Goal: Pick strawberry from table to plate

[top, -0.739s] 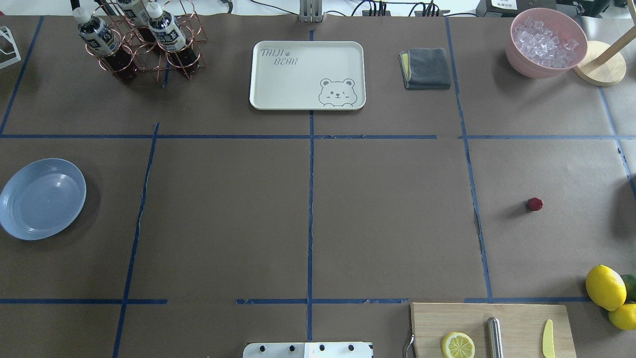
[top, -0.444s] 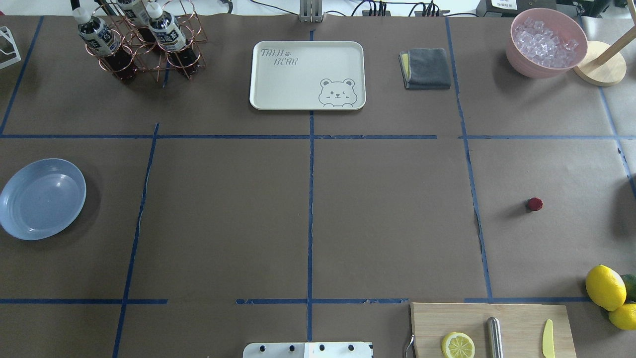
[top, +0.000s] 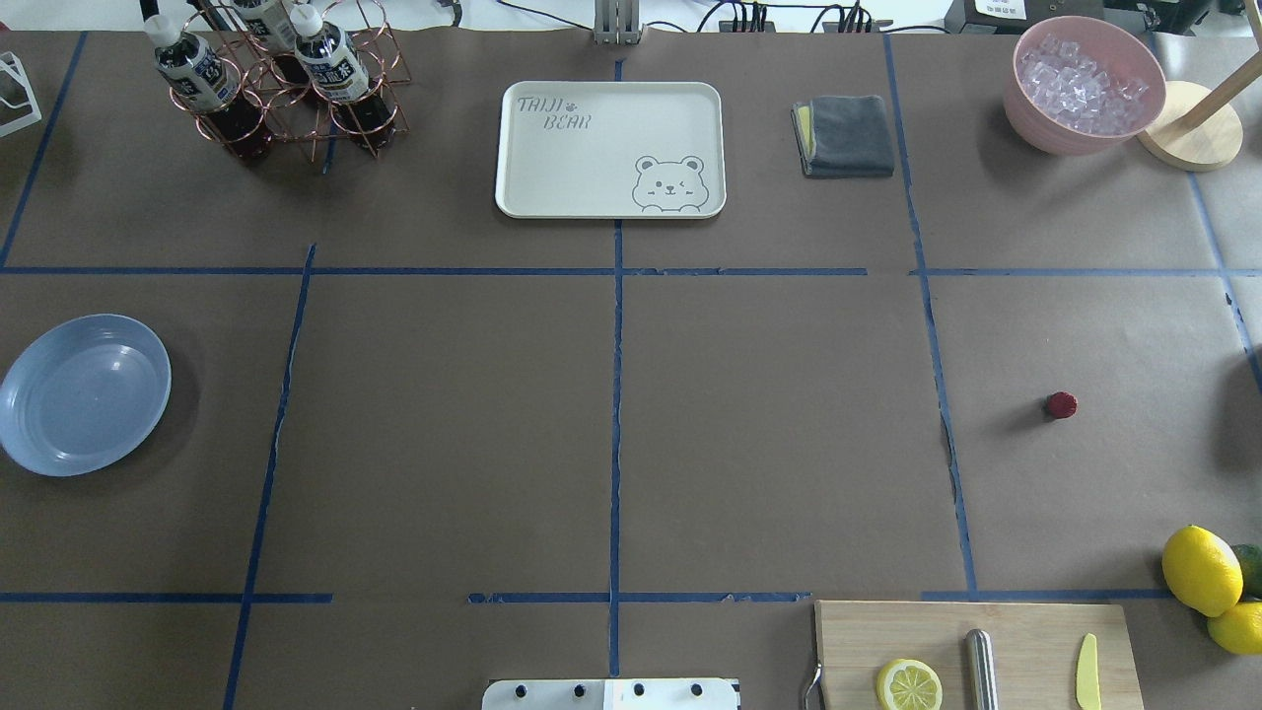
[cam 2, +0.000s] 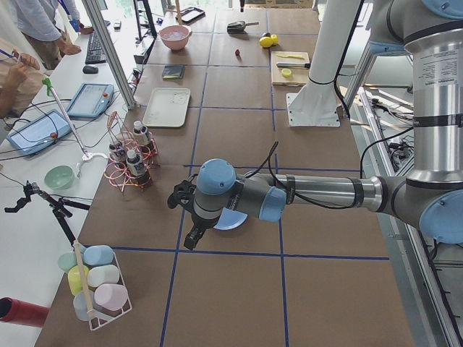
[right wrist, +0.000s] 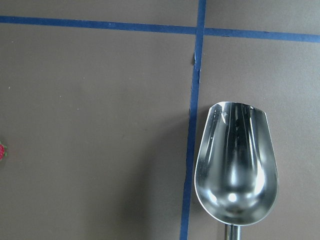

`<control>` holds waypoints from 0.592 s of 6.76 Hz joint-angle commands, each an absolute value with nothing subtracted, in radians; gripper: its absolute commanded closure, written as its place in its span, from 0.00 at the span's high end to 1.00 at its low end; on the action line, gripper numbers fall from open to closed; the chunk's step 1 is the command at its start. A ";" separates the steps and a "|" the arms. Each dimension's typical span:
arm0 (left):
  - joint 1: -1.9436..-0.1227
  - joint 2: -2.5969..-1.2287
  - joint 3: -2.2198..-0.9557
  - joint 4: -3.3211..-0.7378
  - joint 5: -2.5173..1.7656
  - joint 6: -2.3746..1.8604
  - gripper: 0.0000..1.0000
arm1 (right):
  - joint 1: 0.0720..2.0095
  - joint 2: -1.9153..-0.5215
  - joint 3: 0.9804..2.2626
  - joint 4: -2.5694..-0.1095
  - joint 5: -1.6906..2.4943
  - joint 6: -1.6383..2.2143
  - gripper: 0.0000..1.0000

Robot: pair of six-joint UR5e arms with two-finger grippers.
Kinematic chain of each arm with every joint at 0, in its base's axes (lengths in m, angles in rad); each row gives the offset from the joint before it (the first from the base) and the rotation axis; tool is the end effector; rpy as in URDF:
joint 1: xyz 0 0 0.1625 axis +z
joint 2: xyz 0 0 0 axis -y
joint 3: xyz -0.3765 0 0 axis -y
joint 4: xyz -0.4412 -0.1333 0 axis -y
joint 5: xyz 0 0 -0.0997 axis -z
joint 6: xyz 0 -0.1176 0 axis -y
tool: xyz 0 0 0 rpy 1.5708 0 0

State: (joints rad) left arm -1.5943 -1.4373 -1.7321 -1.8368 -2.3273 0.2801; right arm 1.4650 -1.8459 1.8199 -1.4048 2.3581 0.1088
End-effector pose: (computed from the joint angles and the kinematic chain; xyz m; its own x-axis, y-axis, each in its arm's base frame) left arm -0.0646 -0.5097 0.5764 0.7094 0.4391 -0.5513 -0.1807 0.8694 0.4599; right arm 0.0023 -0.4518 0.6046 0.6986 -0.0649 0.7125 0.0289 0.9976 0.0625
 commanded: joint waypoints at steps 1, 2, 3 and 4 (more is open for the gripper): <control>-1.595 -1.425 -1.729 -1.844 -2.335 0.291 1.00 | 1.463 -1.845 1.821 -1.404 2.358 0.103 1.00; -1.594 -1.425 -1.735 -1.848 -2.342 0.293 1.00 | 1.463 -1.845 1.822 -1.402 2.359 0.104 1.00; -1.592 -1.407 -1.730 -1.865 -2.441 0.295 1.00 | 1.463 -1.847 1.824 -1.402 2.361 0.103 1.00; -1.571 -1.391 -1.726 -1.877 -2.480 0.266 1.00 | 1.463 -1.847 1.822 -1.404 2.365 0.104 1.00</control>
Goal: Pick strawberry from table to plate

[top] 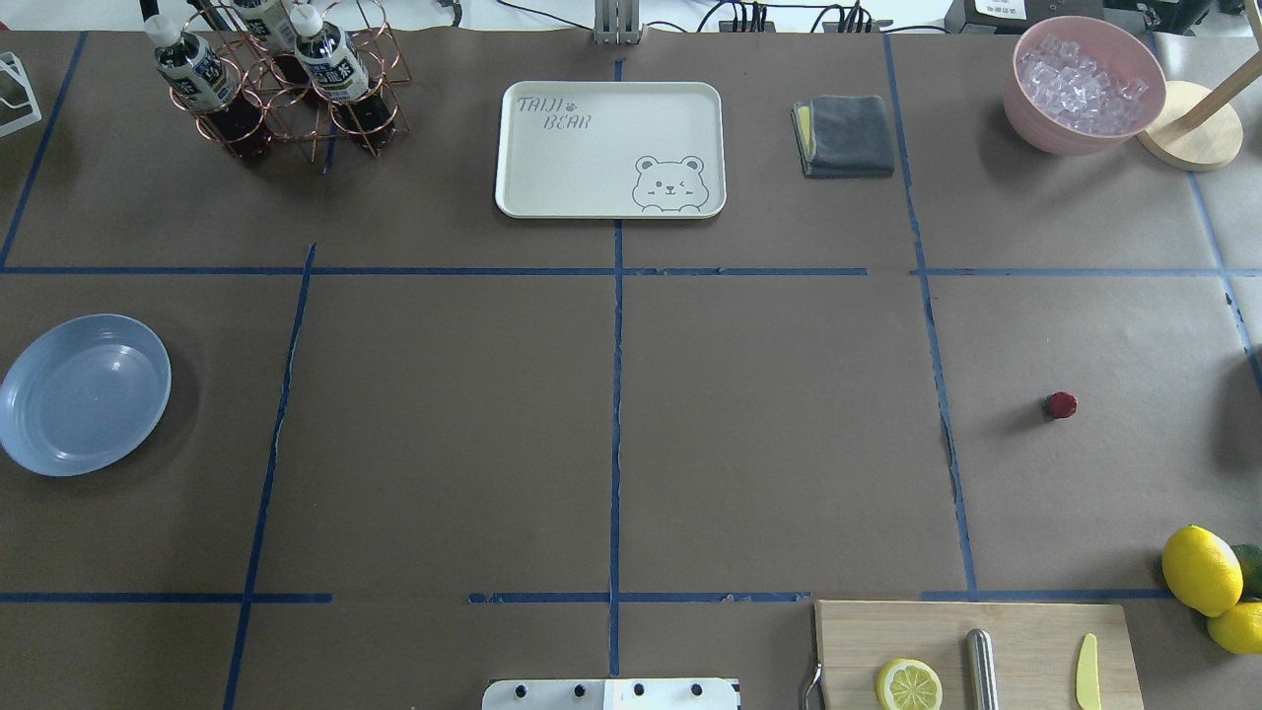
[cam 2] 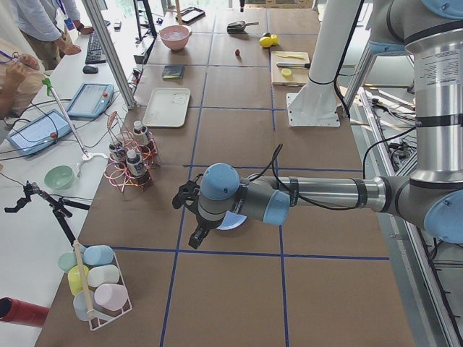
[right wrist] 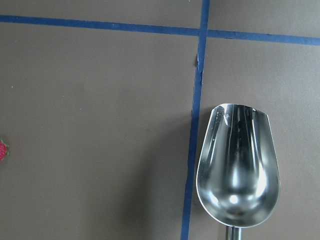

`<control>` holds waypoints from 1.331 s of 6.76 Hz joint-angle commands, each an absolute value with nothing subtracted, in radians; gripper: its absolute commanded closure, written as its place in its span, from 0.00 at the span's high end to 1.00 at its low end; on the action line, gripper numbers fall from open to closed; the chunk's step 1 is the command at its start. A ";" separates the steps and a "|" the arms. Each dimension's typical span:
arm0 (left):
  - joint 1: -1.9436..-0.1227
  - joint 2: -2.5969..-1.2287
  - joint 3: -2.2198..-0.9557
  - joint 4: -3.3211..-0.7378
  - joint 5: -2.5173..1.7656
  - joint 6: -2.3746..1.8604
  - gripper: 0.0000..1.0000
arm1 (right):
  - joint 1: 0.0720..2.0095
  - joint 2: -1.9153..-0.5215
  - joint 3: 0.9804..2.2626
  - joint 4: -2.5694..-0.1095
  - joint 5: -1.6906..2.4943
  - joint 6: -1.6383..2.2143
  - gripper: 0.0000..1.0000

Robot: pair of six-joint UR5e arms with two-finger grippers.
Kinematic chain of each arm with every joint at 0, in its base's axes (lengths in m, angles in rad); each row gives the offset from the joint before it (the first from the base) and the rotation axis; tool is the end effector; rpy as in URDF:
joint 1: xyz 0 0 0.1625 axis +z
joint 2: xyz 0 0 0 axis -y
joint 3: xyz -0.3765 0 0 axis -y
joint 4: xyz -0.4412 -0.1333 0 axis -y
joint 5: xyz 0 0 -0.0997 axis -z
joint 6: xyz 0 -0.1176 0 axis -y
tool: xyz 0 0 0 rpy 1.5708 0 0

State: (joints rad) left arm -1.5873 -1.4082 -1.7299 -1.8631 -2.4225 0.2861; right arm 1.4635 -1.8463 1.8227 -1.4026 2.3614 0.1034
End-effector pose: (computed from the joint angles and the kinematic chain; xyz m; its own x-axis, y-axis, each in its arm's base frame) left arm -0.0530 -0.4971 0.5814 0.6397 0.4656 -0.6115 -0.1717 0.8621 0.4768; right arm 0.0013 -0.4520 0.6027 0.6957 -0.0747 0.7145 0.0344 0.9969 0.0707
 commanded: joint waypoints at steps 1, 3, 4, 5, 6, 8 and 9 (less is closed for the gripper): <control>-1.469 -1.394 -1.724 -1.888 -2.476 0.135 1.00 | 1.463 -1.848 1.822 -1.404 2.400 0.104 1.00; -1.240 -1.439 -1.608 -2.060 -2.425 -0.172 1.00 | 1.462 -1.862 1.819 -1.288 2.402 0.104 1.00; -1.194 -1.450 -1.515 -2.195 -2.360 -0.211 1.00 | 1.462 -1.868 1.819 -1.279 2.404 0.101 1.00; -1.171 -1.475 -1.450 -2.268 -2.338 -0.256 1.00 | 1.460 -1.868 1.819 -1.281 2.404 0.104 1.00; -1.146 -1.482 -1.442 -2.276 -2.338 -0.282 1.00 | 1.460 -1.870 1.819 -1.279 2.405 0.100 1.00; -1.121 -1.505 -1.407 -2.276 -2.338 -0.281 0.96 | 1.460 -1.868 1.819 -1.281 2.405 0.109 1.00; -1.115 -1.512 -1.395 -2.276 -2.338 -0.281 0.86 | 1.460 -1.868 1.819 -1.281 2.410 0.109 1.00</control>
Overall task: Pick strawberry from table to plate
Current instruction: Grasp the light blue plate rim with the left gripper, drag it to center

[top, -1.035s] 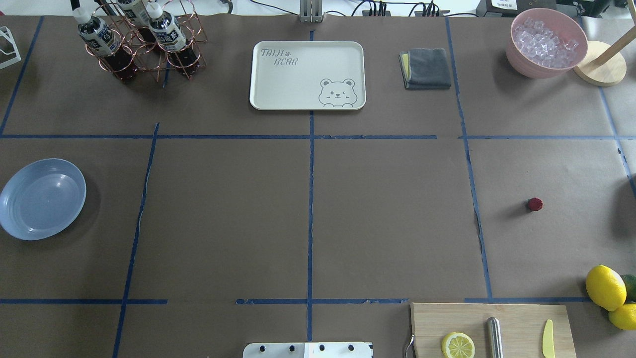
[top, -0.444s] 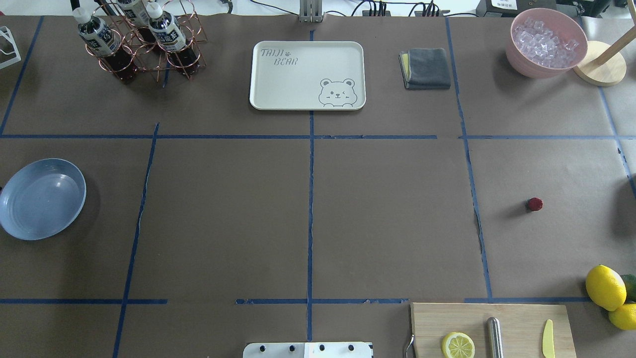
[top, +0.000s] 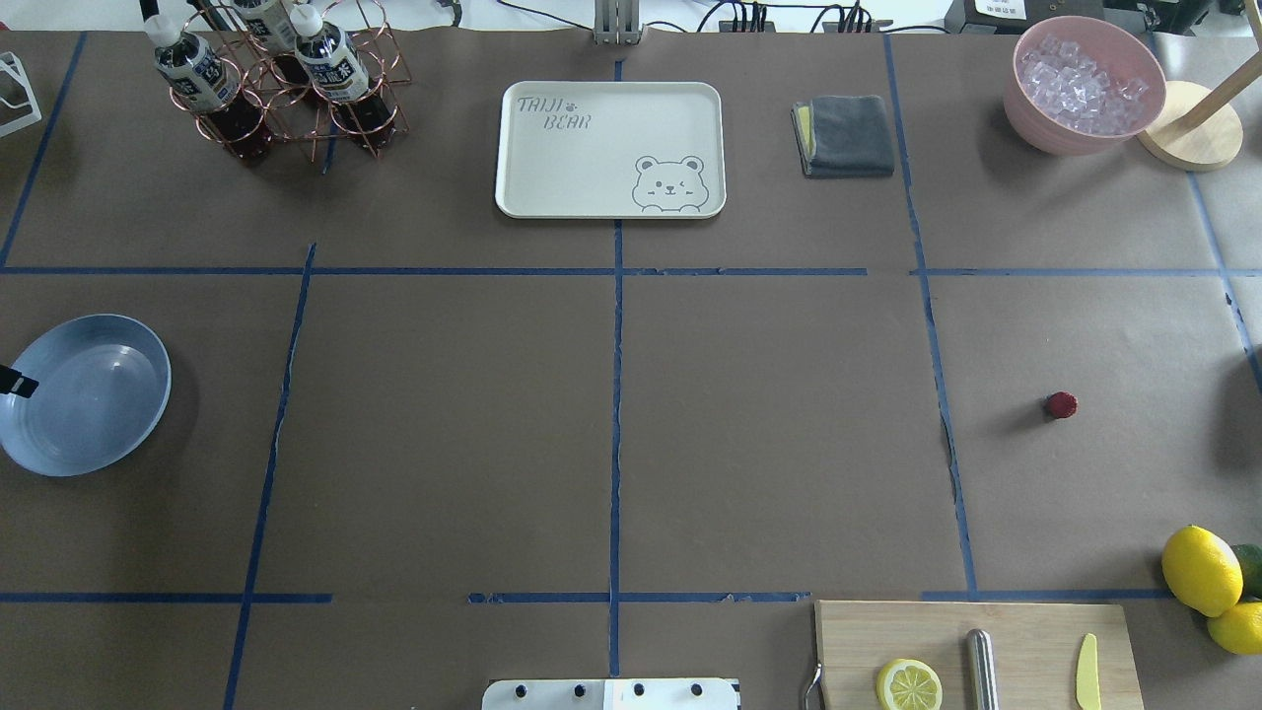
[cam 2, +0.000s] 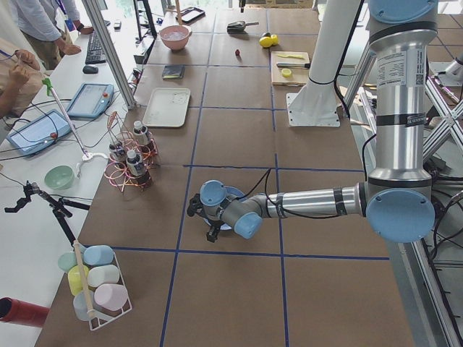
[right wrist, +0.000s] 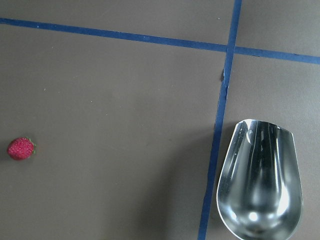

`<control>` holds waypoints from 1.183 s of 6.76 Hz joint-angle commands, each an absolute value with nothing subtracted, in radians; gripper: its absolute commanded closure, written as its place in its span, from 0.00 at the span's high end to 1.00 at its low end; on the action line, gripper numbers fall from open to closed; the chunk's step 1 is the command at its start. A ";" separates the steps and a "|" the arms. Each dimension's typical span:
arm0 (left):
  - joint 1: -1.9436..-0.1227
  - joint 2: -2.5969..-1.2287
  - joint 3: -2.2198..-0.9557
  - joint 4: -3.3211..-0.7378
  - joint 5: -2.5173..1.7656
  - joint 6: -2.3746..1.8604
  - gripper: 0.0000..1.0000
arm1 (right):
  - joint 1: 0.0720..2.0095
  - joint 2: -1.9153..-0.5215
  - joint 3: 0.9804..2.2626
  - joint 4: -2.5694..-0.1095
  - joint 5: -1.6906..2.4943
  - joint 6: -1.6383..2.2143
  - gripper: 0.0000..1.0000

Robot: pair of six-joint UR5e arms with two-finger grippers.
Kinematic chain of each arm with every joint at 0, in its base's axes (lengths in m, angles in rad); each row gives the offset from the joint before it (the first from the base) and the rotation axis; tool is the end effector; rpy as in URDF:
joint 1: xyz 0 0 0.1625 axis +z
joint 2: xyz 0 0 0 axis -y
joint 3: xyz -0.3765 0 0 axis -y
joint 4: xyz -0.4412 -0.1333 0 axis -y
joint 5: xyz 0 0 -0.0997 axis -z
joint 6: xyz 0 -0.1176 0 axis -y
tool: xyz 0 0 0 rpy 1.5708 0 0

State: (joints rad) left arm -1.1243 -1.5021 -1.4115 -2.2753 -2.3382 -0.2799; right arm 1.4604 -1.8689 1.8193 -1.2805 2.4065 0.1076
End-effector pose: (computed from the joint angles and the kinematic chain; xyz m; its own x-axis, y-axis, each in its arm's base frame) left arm 0.1829 -0.5016 0.6673 0.5977 0.3533 -0.7196 -0.2274 0.9355 0.2704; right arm -0.0033 -0.4481 0.5971 0.6548 -0.1445 0.7418 0.0369 0.9865 0.1596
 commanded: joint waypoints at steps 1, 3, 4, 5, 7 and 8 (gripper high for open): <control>-1.115 -1.513 -1.394 -2.276 -2.338 -0.281 0.39 | 1.460 -1.870 1.819 -1.281 2.410 0.110 1.00; -1.115 -1.514 -1.399 -2.278 -2.338 -0.285 0.00 | 1.460 -1.868 1.819 -1.279 2.411 0.110 1.00; -1.115 -1.517 -1.410 -2.278 -2.345 -0.288 0.00 | 1.460 -1.868 1.819 -1.279 2.411 0.110 1.00; -1.115 -1.522 -1.518 -2.246 -2.377 -0.329 0.00 | 1.460 -1.868 1.819 -1.279 2.411 0.110 1.00; -1.111 -1.622 -1.562 -2.244 -2.473 -0.607 0.00 | 1.460 -1.867 1.821 -1.278 2.414 0.112 1.00; -1.021 -1.678 -1.612 -2.241 -2.479 -0.735 0.00 | 1.460 -1.865 1.822 -1.278 2.414 0.110 1.00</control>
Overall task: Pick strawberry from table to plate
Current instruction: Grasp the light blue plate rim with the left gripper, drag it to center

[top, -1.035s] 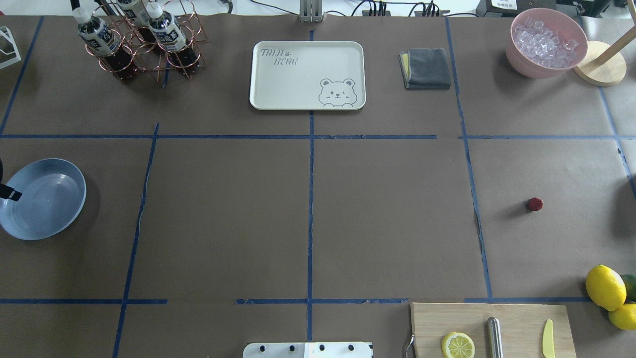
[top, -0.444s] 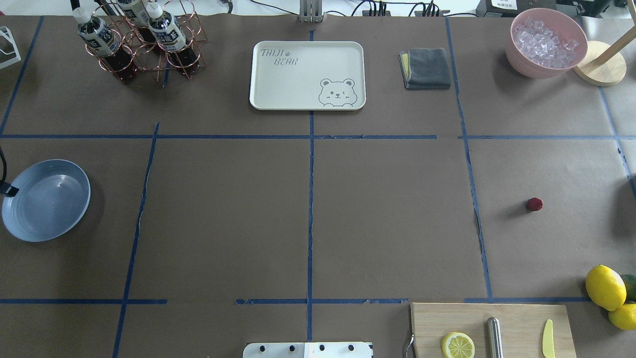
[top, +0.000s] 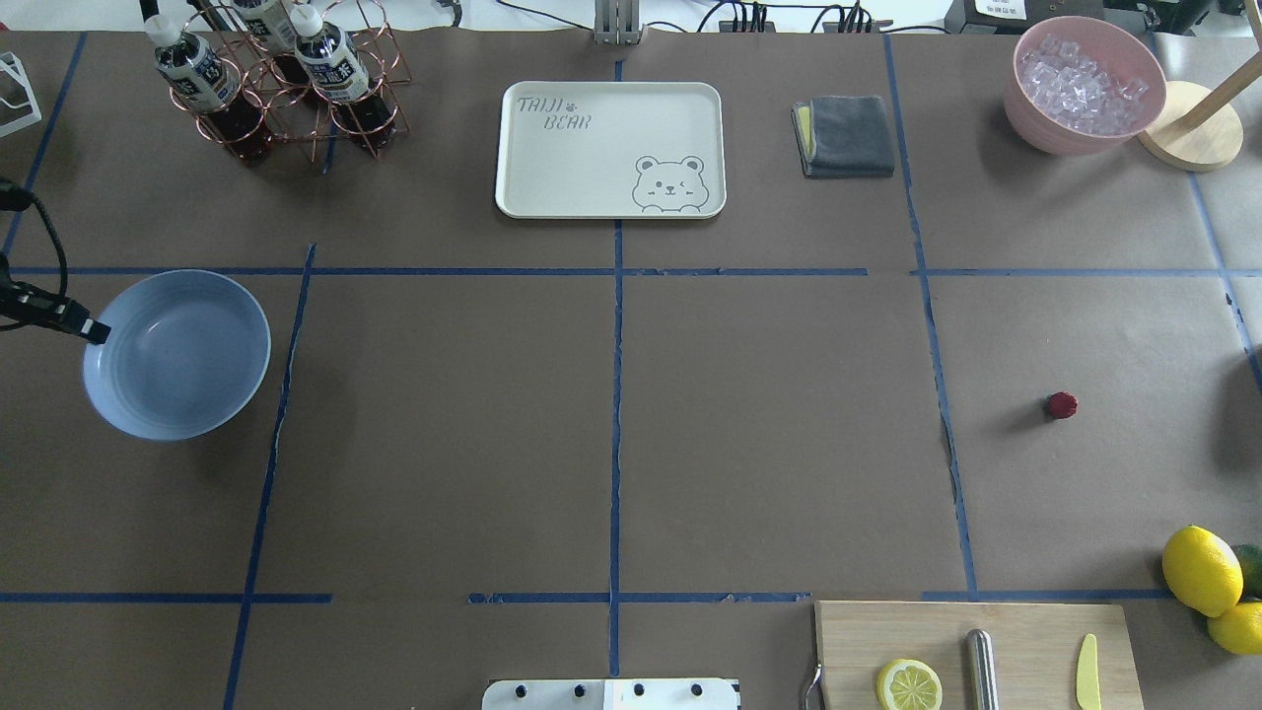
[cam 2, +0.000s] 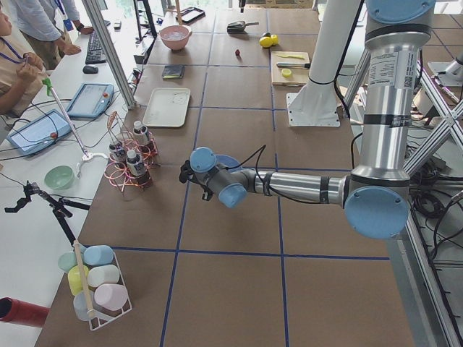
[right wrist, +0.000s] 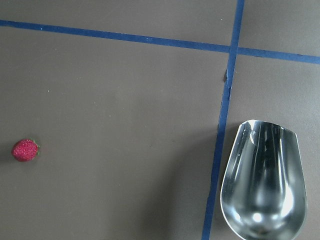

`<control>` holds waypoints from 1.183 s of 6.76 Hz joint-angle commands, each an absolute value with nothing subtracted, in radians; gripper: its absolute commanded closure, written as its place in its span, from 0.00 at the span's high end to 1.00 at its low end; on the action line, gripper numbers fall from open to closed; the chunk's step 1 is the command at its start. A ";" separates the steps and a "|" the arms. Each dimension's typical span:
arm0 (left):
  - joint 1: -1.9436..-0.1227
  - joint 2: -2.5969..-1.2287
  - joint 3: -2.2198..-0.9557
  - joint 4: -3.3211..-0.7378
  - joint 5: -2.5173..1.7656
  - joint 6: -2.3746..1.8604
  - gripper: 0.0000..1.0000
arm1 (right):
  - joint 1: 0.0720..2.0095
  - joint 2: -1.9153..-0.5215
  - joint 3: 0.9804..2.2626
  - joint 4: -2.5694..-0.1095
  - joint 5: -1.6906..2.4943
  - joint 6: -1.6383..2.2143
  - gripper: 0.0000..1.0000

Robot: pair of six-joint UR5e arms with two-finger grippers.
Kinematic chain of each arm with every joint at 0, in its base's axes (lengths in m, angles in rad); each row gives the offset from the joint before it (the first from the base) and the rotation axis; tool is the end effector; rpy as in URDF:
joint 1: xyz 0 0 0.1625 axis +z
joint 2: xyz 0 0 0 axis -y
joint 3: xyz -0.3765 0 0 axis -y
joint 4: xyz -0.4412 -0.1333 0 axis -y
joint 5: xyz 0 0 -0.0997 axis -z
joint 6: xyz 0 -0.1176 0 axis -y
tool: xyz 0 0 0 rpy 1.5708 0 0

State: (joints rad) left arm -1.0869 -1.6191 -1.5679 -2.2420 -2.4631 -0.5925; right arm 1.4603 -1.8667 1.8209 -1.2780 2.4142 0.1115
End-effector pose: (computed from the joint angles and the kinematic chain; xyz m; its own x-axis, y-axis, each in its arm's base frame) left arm 0.2341 -0.5351 0.5087 0.4594 0.2450 -0.8538 -0.1136 0.9695 0.2171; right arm -0.0041 -0.4490 0.5943 0.6487 -0.1460 0.7469 0.0350 0.9861 0.1624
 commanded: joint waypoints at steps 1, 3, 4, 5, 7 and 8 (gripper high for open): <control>-0.941 -1.769 -1.640 -2.240 -2.467 -0.906 0.00 | 1.460 -1.865 1.824 -1.276 2.414 0.110 1.00; -0.718 -1.967 -1.631 -2.240 -2.328 -1.276 0.00 | 1.460 -1.861 1.827 -1.276 2.414 0.109 1.00; -0.590 -2.033 -1.625 -2.240 -2.207 -1.361 0.00 | 1.460 -1.861 1.828 -1.276 2.414 0.110 1.00; -0.537 -2.081 -1.618 -2.238 -2.119 -1.362 0.00 | 1.459 -1.861 1.829 -1.276 2.416 0.109 1.00; -0.499 -2.095 -1.599 -2.232 -2.069 -1.364 0.00 | 1.460 -1.861 1.829 -1.275 2.421 0.109 1.00; -0.499 -2.097 -1.553 -2.235 -2.054 -1.361 0.00 | 1.460 -1.861 1.830 -1.275 2.428 0.109 1.00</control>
State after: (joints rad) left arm -0.5065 -2.0917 -1.5910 -2.2341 -2.0765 -1.3606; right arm 1.4601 -1.8607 1.8290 -1.2749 2.4220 0.1090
